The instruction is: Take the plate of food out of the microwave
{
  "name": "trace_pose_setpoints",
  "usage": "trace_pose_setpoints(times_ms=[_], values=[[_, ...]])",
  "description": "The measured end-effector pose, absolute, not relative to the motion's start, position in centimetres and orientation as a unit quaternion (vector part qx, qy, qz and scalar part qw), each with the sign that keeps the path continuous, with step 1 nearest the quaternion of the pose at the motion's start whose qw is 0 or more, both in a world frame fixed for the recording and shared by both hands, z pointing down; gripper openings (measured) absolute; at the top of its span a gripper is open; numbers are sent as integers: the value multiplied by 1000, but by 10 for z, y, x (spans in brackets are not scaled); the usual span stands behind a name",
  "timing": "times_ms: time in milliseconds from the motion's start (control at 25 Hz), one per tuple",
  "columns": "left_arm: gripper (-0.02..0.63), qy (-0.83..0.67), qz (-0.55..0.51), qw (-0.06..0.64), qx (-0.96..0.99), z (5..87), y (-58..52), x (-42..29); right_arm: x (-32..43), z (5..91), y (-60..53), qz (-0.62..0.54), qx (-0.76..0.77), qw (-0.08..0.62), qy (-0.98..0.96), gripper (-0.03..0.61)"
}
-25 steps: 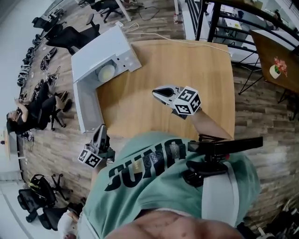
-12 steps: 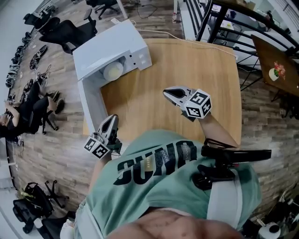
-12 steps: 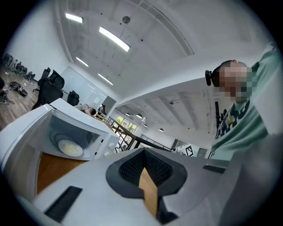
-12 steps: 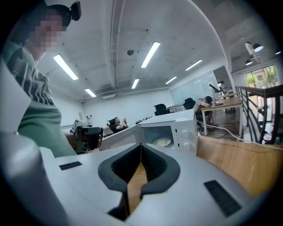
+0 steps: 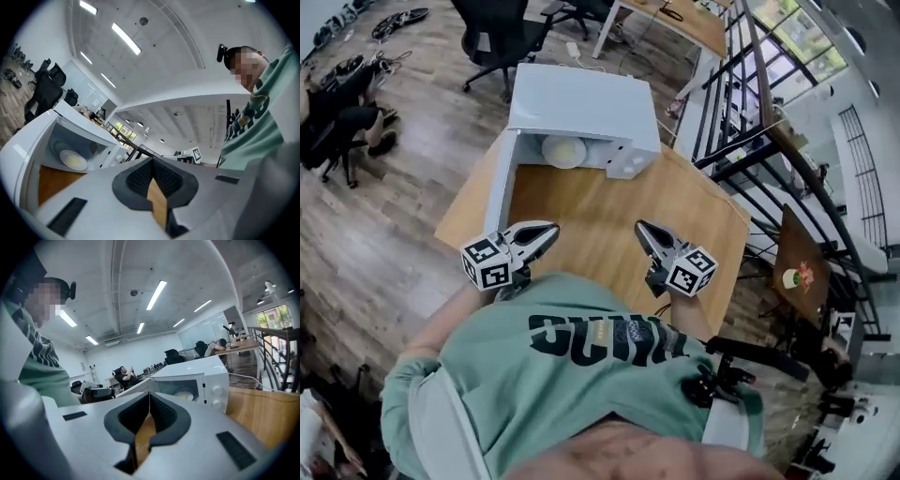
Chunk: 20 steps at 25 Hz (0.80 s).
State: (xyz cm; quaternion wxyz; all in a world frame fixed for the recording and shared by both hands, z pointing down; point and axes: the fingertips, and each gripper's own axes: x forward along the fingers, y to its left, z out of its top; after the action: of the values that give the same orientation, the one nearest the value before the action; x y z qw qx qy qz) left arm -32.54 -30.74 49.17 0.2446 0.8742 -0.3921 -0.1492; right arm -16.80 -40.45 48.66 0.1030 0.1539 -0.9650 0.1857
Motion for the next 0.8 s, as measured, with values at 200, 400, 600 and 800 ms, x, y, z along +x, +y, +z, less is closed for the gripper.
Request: trace_pose_setpoints(times_ms=[200, 400, 600, 800], values=[[-6, -454, -132, 248, 846, 511, -318, -328, -158, 512, -422, 198, 131, 106, -966, 8], [-6, -483, -108, 231, 838, 516, -331, -315, -168, 540, -435, 218, 85, 94, -968, 8], [-6, -489, -72, 230, 838, 523, -348, -313, -203, 556, -446, 272, 60, 76, -957, 8], [-6, -479, -58, 247, 840, 532, -367, -318, -233, 588, -457, 329, 55, 93, -938, 8]])
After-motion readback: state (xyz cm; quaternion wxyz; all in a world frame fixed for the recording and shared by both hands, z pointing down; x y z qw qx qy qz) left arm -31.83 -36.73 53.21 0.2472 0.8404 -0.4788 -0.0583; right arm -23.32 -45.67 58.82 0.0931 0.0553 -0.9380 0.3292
